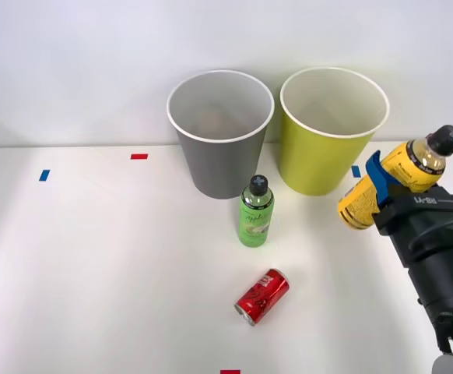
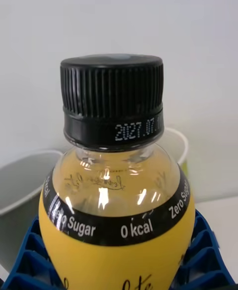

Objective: Put cans in the gray bin, plastic bottles in the light green bin

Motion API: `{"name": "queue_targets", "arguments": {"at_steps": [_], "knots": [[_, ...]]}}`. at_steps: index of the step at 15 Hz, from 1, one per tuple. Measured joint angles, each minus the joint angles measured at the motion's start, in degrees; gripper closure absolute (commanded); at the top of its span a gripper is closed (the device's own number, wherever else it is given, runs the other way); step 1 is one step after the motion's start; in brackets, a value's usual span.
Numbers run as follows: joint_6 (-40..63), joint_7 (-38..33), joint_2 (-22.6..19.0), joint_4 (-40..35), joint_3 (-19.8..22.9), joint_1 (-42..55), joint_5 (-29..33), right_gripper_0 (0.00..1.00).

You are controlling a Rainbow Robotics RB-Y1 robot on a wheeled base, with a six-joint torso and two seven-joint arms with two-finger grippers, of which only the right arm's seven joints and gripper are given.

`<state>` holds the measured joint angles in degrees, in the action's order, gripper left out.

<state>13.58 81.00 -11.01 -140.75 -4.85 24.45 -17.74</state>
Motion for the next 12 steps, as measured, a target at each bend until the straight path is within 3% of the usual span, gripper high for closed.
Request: {"name": "queue_targets", "arguments": {"at_steps": [4,9,12], "knots": [[2.08,-2.86,-0.33,-0.27,1.95,-8.37,-1.04,1.0],[13.25,-3.67,1.02,-0.13,6.13,-18.79,-1.33,1.0],[16.09,-4.23,2.2,4.87,7.63,-26.97,-1.43,1.0]]}}
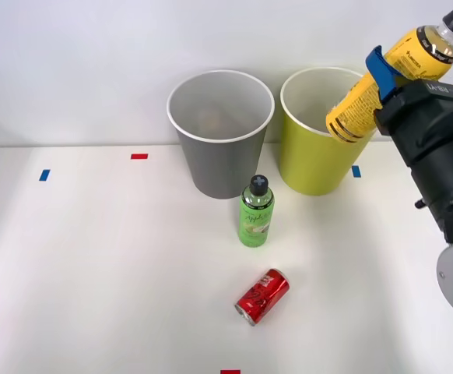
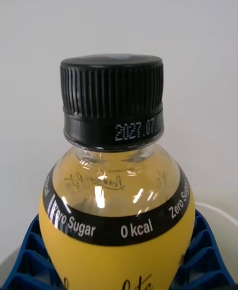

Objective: Put cans in the gray bin, plastic bottles in the light green bin

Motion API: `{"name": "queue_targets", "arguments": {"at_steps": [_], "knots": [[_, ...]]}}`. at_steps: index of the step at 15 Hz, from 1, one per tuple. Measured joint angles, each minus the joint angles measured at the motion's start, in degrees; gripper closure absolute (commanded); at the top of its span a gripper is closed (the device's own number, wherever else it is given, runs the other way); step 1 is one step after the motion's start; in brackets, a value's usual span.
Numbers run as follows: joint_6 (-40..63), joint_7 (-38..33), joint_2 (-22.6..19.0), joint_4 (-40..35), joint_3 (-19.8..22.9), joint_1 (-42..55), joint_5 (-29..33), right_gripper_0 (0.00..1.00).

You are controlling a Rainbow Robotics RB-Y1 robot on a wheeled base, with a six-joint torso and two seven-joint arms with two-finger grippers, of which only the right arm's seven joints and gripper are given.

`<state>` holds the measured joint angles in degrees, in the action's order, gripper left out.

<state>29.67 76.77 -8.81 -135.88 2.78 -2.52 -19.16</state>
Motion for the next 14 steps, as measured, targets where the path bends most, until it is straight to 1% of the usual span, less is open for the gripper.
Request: {"name": "queue_targets", "arguments": {"at_steps": [3,8,12,14], "knots": [[-0.92,0.43,1.66,9.8,1.56,-9.6,0.68,1.0],[-1.4,2.26,1.98,25.87,4.3,-22.95,3.17,1.0],[-7.79,3.82,1.74,37.81,5.16,-28.35,5.23,1.0],[-9.03,4.49,1.5,40.21,5.21,-29.57,6.02,1.0]]}}
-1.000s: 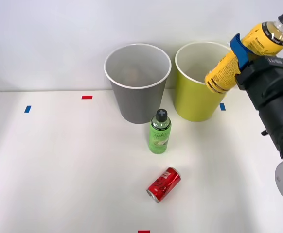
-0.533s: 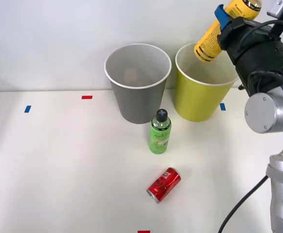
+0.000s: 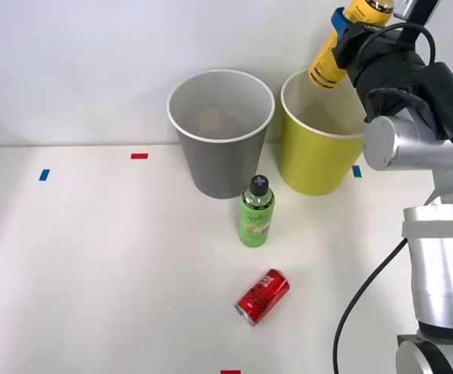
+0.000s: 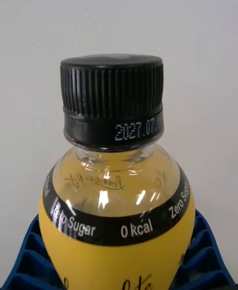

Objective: Put cans in the gray bin, plastic bottles in the light green bin

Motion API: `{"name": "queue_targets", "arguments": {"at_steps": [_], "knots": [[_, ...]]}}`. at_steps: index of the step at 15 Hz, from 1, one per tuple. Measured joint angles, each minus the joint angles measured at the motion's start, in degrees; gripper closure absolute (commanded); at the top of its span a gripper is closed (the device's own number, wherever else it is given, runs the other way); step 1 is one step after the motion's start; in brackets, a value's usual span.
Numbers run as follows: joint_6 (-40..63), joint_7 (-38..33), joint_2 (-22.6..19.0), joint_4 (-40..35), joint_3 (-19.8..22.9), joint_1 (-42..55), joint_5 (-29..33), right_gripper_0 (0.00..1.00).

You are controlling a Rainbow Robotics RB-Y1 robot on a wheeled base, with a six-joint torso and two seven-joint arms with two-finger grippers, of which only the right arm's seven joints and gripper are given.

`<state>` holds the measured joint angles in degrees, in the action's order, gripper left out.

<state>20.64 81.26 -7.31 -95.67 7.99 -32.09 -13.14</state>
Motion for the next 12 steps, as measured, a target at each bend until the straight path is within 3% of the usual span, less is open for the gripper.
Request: {"name": "queue_targets", "arguments": {"at_steps": [1,2,3,5,12], "knots": [[-0.04,0.3,-0.16,0.33,0.01,-0.21,0.38,0.91],[-0.05,0.49,-0.21,0.44,0.05,-0.24,0.68,0.48],[-0.06,0.59,-0.22,0.49,0.21,-0.25,0.91,0.32],[-0.06,0.71,-0.16,0.52,0.55,-0.25,1.07,0.09],[-0.15,1.72,-0.32,-0.8,-0.24,-0.23,0.93,0.06]]}}
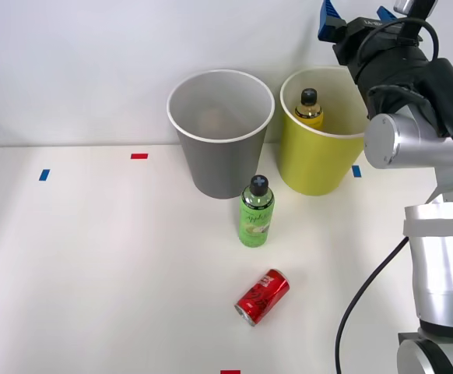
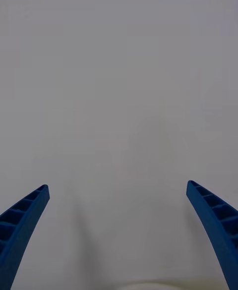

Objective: Put cans in the gray bin, plastic bottles in the light green bin

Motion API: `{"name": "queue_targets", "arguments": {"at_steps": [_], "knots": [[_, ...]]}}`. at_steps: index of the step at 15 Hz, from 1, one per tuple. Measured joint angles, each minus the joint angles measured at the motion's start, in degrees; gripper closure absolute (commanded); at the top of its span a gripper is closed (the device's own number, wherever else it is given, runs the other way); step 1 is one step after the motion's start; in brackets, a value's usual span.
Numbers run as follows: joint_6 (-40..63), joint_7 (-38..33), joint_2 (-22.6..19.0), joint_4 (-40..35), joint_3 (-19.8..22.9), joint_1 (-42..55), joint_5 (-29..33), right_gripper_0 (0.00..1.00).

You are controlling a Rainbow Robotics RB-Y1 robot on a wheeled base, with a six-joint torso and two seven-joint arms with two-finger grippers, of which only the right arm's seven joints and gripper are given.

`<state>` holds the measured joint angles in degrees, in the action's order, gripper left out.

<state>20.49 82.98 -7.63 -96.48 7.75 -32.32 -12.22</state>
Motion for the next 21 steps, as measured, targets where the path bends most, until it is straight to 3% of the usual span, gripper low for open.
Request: {"name": "queue_targets", "arguments": {"at_steps": [3,9,13,16,21], "knots": [[-0.02,0.01,0.06,-3.5,-0.25,2.17,-0.72,0.06],[-0.02,-1.4,0.23,-25.69,-1.8,23.16,-3.4,0.05],[-0.02,-1.91,-1.66,-35.97,1.22,37.71,-16.13,0.06],[-0.06,-1.83,-4.23,-41.84,4.74,49.01,-21.83,0.06],[-2.87,-2.08,-6.46,-44.65,7.24,62.53,-24.23,0.06]]}}
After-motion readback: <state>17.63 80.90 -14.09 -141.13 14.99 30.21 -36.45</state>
